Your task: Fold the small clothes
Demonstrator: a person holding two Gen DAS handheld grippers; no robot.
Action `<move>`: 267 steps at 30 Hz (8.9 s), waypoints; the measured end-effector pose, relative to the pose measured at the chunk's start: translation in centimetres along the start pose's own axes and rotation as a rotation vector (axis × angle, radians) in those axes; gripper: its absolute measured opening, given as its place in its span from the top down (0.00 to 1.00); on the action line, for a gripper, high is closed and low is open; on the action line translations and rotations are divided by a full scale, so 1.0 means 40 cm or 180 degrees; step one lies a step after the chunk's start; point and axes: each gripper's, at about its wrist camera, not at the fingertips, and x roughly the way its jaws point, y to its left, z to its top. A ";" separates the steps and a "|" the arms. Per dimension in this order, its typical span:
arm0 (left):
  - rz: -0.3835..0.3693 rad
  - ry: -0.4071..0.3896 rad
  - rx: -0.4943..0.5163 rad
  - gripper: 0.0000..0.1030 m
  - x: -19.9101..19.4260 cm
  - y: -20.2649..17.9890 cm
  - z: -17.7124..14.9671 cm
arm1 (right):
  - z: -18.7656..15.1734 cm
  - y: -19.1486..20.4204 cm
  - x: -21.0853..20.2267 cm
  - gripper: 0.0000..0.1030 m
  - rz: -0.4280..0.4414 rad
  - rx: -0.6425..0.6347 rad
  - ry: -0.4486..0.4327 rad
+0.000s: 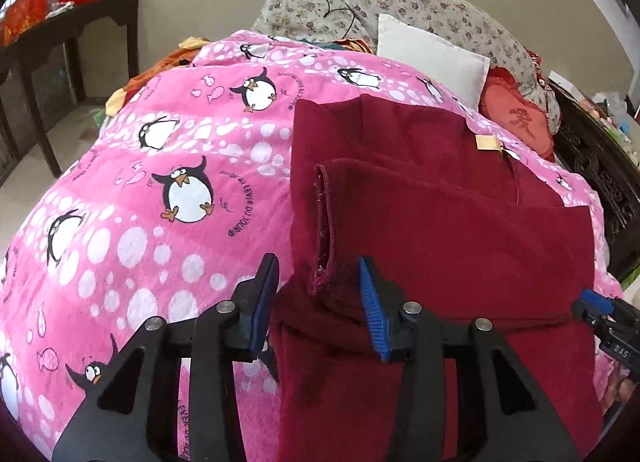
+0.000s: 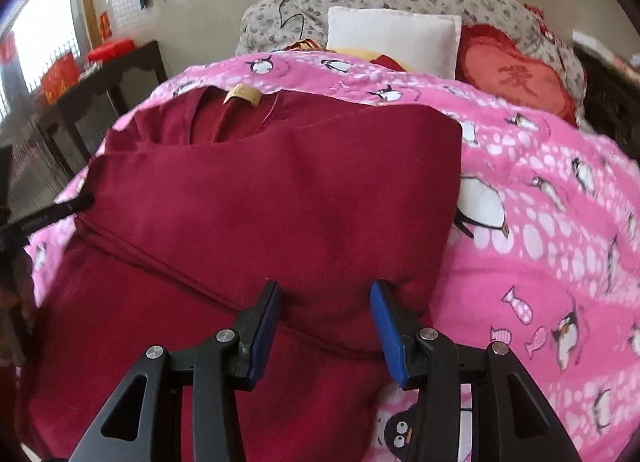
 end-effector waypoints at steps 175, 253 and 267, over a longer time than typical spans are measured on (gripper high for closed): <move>-0.0910 -0.0079 0.0039 0.29 -0.004 -0.089 0.261 | 0.258 -0.100 0.031 0.55 0.1460 0.0550 -0.0598; -0.1002 -0.0130 -0.0588 0.15 0.027 0.074 -0.066 | 0.357 0.272 0.252 0.55 0.1208 0.0533 -0.0429; -0.1006 -0.0110 -0.1014 0.15 0.034 0.101 -0.022 | 0.374 0.273 0.243 0.40 0.1605 0.0623 -0.0367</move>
